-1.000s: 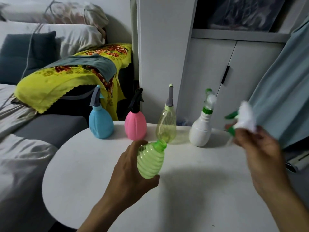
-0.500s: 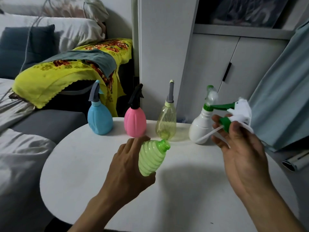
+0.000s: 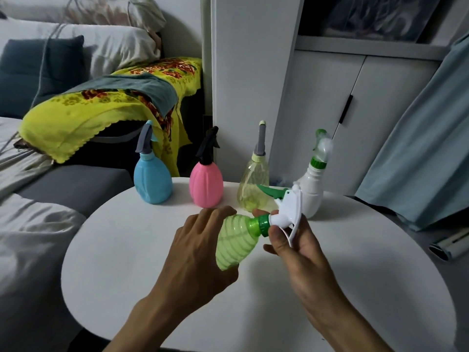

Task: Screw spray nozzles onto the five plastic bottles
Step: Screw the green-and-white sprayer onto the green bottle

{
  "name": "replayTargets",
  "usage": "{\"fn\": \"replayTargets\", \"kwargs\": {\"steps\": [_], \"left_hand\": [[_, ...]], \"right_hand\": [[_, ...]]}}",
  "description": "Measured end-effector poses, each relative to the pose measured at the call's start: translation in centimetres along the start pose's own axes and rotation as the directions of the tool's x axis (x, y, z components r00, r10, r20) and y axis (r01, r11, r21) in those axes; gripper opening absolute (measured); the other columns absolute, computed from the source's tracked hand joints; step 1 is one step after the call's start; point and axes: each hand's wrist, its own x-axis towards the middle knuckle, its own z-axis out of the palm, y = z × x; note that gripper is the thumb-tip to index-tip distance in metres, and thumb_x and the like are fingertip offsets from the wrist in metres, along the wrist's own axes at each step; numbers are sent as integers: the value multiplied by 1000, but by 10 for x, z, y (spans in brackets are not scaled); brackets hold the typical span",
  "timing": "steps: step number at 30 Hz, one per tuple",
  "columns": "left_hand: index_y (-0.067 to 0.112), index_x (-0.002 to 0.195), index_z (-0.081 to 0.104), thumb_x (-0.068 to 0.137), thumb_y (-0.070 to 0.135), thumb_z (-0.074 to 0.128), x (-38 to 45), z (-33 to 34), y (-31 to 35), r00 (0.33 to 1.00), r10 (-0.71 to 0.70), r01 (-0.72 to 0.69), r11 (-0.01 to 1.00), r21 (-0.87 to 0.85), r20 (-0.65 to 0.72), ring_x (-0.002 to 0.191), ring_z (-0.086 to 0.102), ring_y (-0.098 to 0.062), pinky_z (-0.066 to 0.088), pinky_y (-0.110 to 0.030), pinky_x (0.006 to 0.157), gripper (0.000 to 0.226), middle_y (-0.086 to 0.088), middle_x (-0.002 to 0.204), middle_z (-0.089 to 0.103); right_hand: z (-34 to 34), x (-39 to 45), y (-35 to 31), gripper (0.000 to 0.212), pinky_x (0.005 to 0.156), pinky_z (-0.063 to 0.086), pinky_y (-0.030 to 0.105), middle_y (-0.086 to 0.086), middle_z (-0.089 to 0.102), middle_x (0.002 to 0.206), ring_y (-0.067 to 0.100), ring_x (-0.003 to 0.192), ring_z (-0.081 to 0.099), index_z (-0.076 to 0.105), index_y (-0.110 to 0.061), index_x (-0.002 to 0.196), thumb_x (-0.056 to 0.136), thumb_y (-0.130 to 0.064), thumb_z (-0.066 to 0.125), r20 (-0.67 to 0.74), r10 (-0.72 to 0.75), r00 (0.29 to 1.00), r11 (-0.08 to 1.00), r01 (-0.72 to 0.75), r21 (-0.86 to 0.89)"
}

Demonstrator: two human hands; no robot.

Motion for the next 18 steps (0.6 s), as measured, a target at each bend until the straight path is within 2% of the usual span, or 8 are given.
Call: {"fn": "replayTargets", "kwargs": {"steps": [3,5,8,10,12,13,15,18], "left_hand": [[27,128,45,55,35,89,-2,0,-2,1000,19,-19,999,44,6,102,60,-22,53,-36,83,85,2,120,63],[27,128,45,57,36,88,-2,0,-4,1000,25,-27,997,71,18,104,59,-21,51,-35,85,84,3,121,61],[28,129,44,58,37,86,-1,-2,-8,999,32,-35,995,89,29,104,59,-21,49,-34,85,83,3,121,61],[29,129,45,60,37,84,0,-3,-9,998,40,-45,993,111,41,104,58,-21,48,-33,85,79,4,120,60],[30,130,45,61,39,82,-1,-4,-9,997,53,-60,990,131,54,107,56,-20,48,-33,86,78,5,122,58],[30,130,45,61,39,81,-1,-4,-8,996,60,-68,989,130,61,108,55,-19,48,-33,86,79,6,123,57],[30,131,44,61,40,82,-2,-4,-8,994,75,-84,989,125,73,109,54,-18,47,-32,87,80,6,124,57],[30,131,43,58,39,84,-2,-7,-8,990,100,-115,981,155,103,109,54,-20,45,-32,87,84,4,124,57]], "right_hand": [[-3,2,0,29,96,51,28,-14,72,118,9,113,65,65,-44,113,87,-34,70,32,7,999,999,-6,-37],[-7,3,-1,31,87,53,23,-11,73,114,11,110,66,68,-43,111,81,-39,74,9,2,1000,999,-1,-54],[-13,4,-1,62,77,55,19,-16,69,119,6,111,64,58,-42,121,65,-58,76,-64,-32,997,985,21,-172],[-18,5,-6,83,90,53,26,-18,54,138,3,123,54,38,-49,135,63,-67,75,-80,-102,991,931,67,-359],[-26,8,-12,91,105,42,37,-4,34,157,16,141,37,26,-39,147,71,-67,68,-12,-290,957,747,219,-628],[-30,10,-14,84,108,38,43,3,31,160,23,145,31,29,-31,148,78,-63,63,82,-388,918,597,319,-736],[-33,13,-15,58,108,36,54,5,44,153,29,146,28,50,-20,136,89,-55,52,283,-452,846,351,461,-815],[-35,11,-11,43,106,39,53,-3,67,125,21,133,46,68,-17,113,96,-49,46,401,-424,813,303,544,-783]]}}
